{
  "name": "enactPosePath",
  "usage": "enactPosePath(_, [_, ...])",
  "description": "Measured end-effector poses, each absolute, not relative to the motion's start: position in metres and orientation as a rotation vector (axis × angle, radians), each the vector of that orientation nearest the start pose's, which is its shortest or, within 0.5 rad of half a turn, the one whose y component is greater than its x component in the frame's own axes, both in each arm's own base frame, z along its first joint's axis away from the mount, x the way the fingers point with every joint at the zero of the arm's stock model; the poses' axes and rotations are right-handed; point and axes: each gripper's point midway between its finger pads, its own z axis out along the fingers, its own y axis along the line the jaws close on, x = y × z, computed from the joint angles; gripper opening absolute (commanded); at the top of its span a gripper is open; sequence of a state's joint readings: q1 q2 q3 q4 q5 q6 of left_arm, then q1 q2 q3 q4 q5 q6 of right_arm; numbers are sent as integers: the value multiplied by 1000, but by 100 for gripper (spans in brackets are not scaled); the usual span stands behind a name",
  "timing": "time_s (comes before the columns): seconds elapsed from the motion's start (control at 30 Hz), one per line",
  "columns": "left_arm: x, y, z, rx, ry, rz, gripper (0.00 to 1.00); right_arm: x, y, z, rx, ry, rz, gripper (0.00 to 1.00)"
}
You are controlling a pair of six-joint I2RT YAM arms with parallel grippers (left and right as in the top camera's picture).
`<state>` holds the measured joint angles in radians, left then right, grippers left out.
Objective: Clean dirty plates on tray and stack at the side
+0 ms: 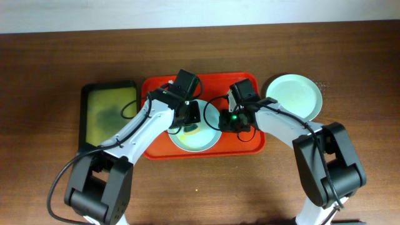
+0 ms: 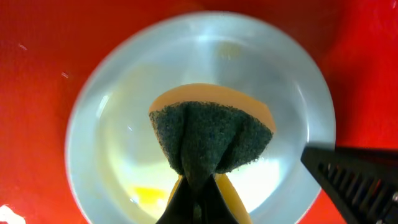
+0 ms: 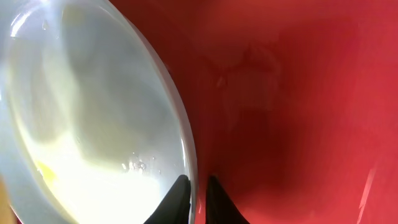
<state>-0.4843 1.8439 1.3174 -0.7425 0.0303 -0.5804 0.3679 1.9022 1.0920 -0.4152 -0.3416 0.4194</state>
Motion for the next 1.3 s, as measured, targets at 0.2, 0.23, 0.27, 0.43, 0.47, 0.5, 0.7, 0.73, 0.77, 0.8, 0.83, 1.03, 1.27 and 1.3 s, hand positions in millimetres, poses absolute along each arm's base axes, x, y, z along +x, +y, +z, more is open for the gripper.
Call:
enactPosePath(0.2, [345,-196,52,-127,2928,-296,26,351,197,5,-12,2884,653,12])
enactPosePath(0.23, [345,-196,52,-121,2928,-297,26,351,197,5,-12,2884,652,12])
enactPosePath(0.27, [345,-196,52,-120,2928,-297,26,351,197,5,-12,2884,652,12])
enactPosePath(0.43, [345,-196,52,-120,2928,-297,27,351,197,5,-12,2884,652,12])
enactPosePath(0.47, [346,-197,52,-120,2921,-302,25,351,197,5,-13,2884,652,12])
enactPosePath(0.5, [347,-197,50,-118,2915,-306,24,351,197,5,-13,2884,652,12])
enactPosePath(0.7, [340,-193,32,-114,2920,-303,24,351,197,5,-12,2884,650,12])
enactPosePath(0.73, [340,-193,32,-114,2918,-303,25,351,197,5,-12,2884,650,12])
enactPosePath(0.77, [339,-192,31,-114,2919,-296,24,351,197,5,-11,2884,650,12])
enactPosePath(0.8, [339,-191,30,-116,2918,-284,17,351,197,5,-12,2884,650,12])
enactPosePath(0.83, [340,-189,29,-118,2915,-269,13,351,197,5,-12,2884,650,12])
enactPosePath(1.03, [344,-186,30,-115,2893,-244,0,351,197,5,-12,2884,649,12])
enactPosePath(1.27, [336,-210,31,-52,2905,-362,0,351,196,5,-12,2884,649,12])
enactPosePath(1.3, [333,-215,31,-30,2908,-367,0,351,196,5,-11,2884,649,12])
